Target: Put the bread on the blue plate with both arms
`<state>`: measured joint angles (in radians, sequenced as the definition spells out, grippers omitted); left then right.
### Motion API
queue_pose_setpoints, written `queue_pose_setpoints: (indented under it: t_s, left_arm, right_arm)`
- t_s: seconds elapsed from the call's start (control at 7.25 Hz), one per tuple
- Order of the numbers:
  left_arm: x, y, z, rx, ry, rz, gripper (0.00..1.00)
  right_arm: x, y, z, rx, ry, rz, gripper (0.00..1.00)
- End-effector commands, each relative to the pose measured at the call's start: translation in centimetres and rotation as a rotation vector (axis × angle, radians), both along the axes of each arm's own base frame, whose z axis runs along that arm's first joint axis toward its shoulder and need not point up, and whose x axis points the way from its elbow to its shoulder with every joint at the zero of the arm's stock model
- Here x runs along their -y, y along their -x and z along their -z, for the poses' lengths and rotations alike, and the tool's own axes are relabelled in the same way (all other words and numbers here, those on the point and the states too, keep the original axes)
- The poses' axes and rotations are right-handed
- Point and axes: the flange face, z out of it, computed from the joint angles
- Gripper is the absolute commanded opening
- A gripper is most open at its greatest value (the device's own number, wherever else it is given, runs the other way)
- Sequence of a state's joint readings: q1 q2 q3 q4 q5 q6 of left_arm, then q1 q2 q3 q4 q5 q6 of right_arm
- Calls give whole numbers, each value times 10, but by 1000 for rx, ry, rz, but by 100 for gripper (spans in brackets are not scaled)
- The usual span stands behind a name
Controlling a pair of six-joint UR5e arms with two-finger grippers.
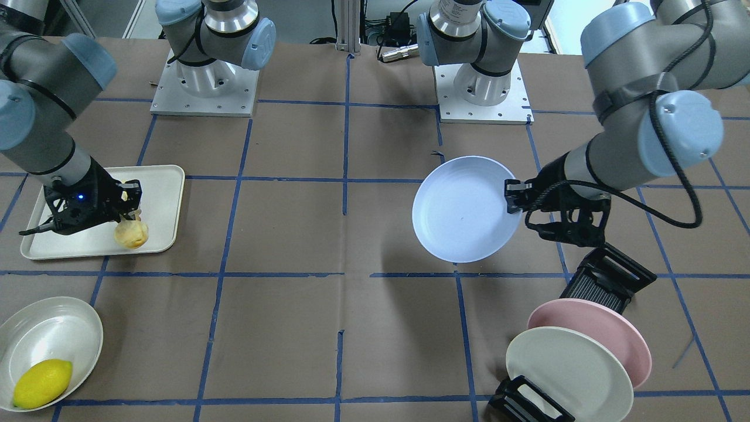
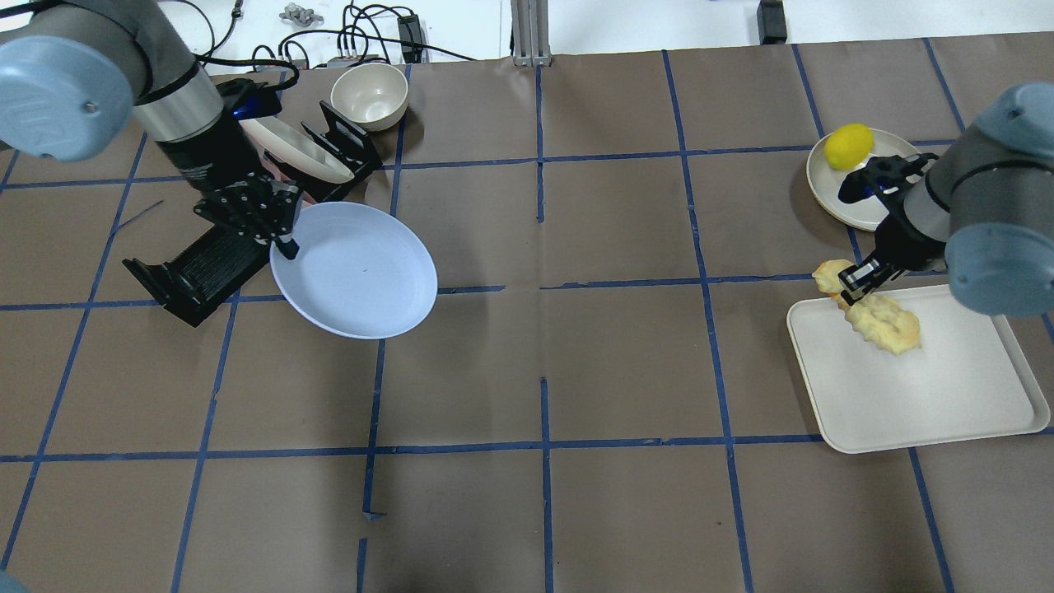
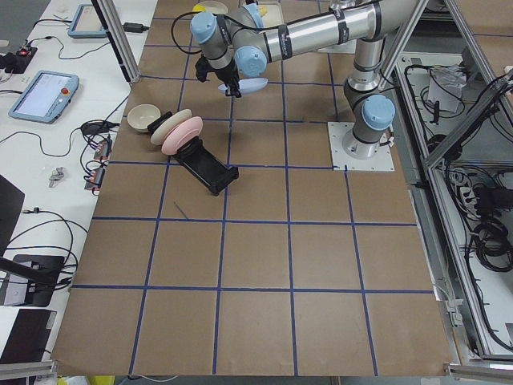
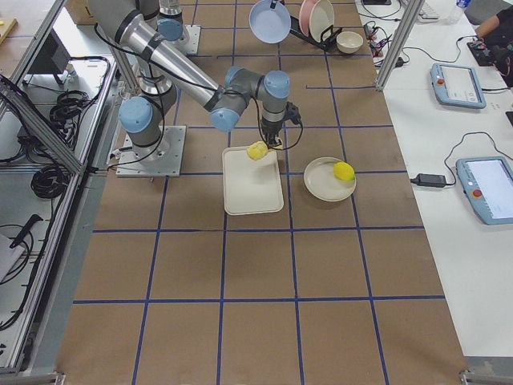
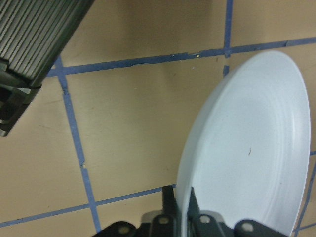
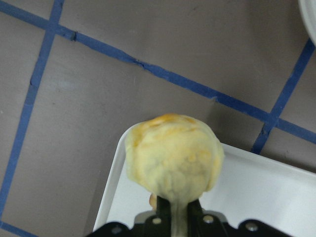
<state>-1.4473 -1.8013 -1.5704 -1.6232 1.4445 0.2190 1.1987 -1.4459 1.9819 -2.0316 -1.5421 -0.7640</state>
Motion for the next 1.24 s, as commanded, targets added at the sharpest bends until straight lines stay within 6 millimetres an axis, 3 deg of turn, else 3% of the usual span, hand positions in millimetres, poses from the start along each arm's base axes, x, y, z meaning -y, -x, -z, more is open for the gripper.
queue_pose_setpoints:
  t_s: [0.0,0.28,0.41,0.69,1.1]
  left_arm:
    - [11,67,31,-75,19,-17,6]
    - [25,124,59,-88,90,-19,6]
    - [33,136,82,-91,96,-29,6]
    - [44,145,115,-93,113,-17,6]
    - [50,160,126,-180,113,-94,8]
  right_arm:
    - [21,-18,-46,-2,-37,29,15]
    - [35,-57,-93,-15,-64,66,16]
    - [40,-80,-114,-21,-69,79,17]
    - [39,-116,-126,-34,-56,72,19]
    - [37,-136,-131,-37,-55,100,19]
